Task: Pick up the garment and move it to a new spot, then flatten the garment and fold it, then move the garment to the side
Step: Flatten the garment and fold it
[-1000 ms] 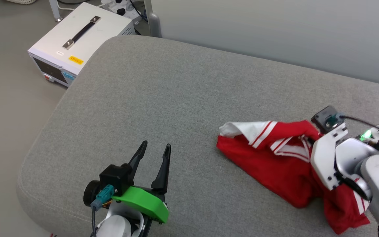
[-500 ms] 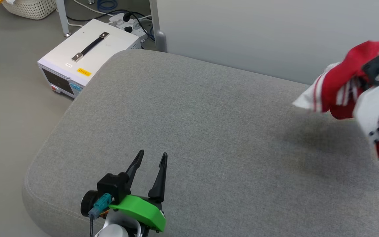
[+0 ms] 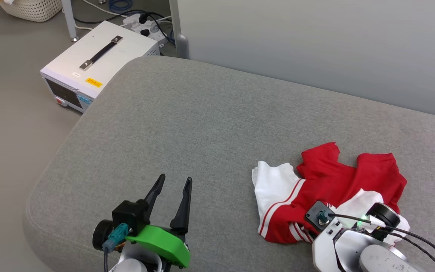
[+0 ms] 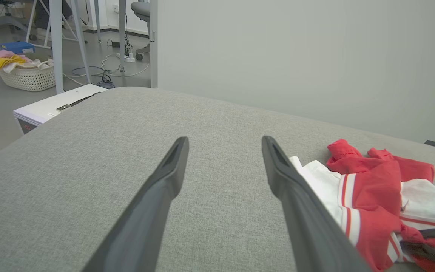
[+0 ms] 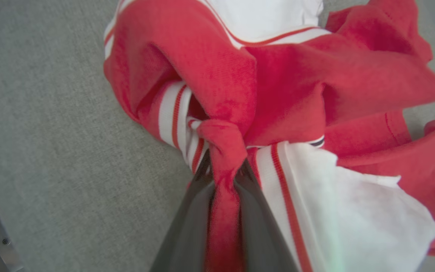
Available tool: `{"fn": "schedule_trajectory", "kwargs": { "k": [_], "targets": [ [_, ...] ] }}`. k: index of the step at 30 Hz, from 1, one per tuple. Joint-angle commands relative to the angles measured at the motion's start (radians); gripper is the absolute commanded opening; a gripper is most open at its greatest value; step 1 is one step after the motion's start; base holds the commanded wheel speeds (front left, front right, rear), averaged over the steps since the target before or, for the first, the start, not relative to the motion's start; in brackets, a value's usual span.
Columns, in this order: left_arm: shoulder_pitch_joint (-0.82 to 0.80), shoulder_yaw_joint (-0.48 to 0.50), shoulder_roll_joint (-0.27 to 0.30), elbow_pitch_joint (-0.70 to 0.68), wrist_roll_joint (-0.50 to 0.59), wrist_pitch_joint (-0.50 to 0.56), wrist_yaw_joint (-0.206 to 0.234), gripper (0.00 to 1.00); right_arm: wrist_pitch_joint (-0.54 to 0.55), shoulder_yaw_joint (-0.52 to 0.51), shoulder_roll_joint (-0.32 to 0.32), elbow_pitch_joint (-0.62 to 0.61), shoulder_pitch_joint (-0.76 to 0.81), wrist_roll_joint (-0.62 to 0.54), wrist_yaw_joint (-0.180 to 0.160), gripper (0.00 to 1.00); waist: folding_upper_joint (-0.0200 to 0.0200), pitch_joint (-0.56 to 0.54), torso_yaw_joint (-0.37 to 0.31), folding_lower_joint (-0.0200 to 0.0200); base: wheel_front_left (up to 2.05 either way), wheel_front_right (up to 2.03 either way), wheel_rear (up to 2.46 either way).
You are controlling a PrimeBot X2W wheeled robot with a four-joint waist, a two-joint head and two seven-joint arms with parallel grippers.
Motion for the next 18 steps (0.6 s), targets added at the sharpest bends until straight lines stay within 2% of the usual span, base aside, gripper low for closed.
{"fn": "schedule_trajectory", "kwargs": {
  "k": [1, 2, 5, 9, 13, 18],
  "targets": [
    [0.007, 0.001, 0.000, 0.003, 0.009, -0.004, -0.006, 1.00, -0.013, 0.003, 0.005, -0.001, 0.013, 0.017, -0.001, 0.37, 0.0000, -0.004, -0.012, 0.0000, 0.00, 0.00, 0.00],
    [0.008, 0.002, 0.000, 0.005, 0.009, -0.004, -0.006, 1.00, -0.020, -0.001, 0.007, -0.005, 0.012, 0.026, -0.001, 0.99, 0.0000, -0.006, -0.019, 0.0000, 0.00, 0.00, 0.00],
    [0.010, 0.001, 0.002, 0.010, 0.008, -0.004, -0.006, 1.00, -0.042, -0.038, 0.013, -0.026, 0.008, 0.065, -0.001, 1.00, 0.0000, -0.013, -0.043, 0.0000, 0.00, 0.00, 0.00],
    [0.003, 0.008, 0.006, 0.005, 0.006, -0.004, -0.007, 1.00, -0.086, -0.178, 0.014, -0.102, 0.015, 0.117, -0.001, 1.00, 0.0000, -0.024, -0.094, 0.0000, 0.00, 0.00, 0.00],
    [-0.007, 0.018, 0.010, -0.004, 0.001, -0.004, -0.007, 1.00, -0.133, -0.339, 0.004, -0.183, 0.039, 0.114, -0.001, 1.00, 0.0000, -0.029, -0.144, 0.0000, 0.00, 0.00, 0.00],
    [-0.020, 0.030, 0.012, -0.017, -0.007, -0.004, -0.007, 1.00, -0.215, -0.568, 0.053, -0.251, 0.123, 0.063, -0.001, 1.00, 0.0000, -0.021, -0.205, 0.0000, 0.00, 0.00, 0.00]
  ]
}}
